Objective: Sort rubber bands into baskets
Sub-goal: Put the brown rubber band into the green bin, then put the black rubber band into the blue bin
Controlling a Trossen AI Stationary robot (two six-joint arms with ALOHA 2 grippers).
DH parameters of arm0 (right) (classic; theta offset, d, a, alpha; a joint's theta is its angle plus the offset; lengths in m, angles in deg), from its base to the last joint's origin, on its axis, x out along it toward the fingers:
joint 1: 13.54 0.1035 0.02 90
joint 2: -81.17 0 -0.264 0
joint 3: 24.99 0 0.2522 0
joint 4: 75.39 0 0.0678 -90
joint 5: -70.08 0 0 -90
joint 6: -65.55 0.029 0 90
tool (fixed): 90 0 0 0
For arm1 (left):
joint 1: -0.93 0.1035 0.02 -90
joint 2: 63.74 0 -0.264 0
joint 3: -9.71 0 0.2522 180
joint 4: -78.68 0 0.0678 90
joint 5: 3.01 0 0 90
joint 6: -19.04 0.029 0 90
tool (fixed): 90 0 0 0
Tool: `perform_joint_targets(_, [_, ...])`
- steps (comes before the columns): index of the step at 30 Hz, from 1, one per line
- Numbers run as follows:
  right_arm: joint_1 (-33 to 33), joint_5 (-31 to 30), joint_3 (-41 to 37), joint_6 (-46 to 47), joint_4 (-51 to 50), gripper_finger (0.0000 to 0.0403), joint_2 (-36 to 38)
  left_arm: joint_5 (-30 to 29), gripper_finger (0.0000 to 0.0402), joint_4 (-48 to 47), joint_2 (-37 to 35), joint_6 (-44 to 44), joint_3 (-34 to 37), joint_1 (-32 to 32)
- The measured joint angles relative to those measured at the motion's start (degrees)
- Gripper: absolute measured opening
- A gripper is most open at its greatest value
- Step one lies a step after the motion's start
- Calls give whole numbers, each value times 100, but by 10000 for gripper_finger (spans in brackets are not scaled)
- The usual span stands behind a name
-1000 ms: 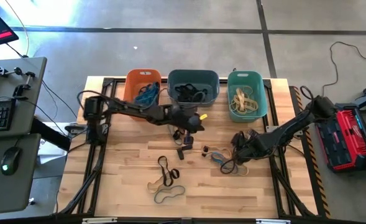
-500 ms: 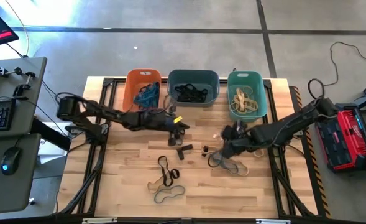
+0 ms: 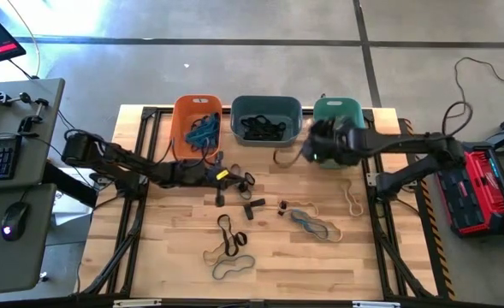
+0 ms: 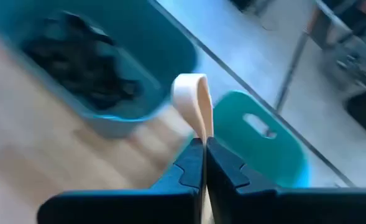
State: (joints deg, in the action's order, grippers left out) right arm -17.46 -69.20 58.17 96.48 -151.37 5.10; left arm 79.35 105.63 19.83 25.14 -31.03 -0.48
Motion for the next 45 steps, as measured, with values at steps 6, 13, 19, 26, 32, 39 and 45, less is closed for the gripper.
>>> perform_joint_targets(6, [-1301, 271, -257, -527, 40, 0, 0, -197, 0, -4, -19, -3, 72, -141])
perform_joint_targets(13, [-2610, 1235, -1348, -1210, 1117, 0, 0, -199, 0, -5, -18, -3, 72, -166])
perform_joint_targets(19, [-3381, 2349, -2583, -1829, 3155, 0, 0, -200, 0, 0, -18, -68, 72, -166])
perform_joint_targets(26, [-3976, 2820, -3188, -1903, 3955, 0, -2, -201, 0, 3, -18, -143, 72, -166])
perform_joint_targets(32, [-4300, 3065, -3208, -2001, 3971, 5, -2, -203, 0, 39, -18, -152, 69, -166])
perform_joint_targets(39, [-4307, 3428, -2925, -2244, 3591, 110, -7, -201, 0, 37, -18, -202, 69, -166])
perform_joint_targets(45, [-3711, 3385, -2020, -2226, 2986, 179, 209, -214, 0, 36, -18, -200, 69, -153])
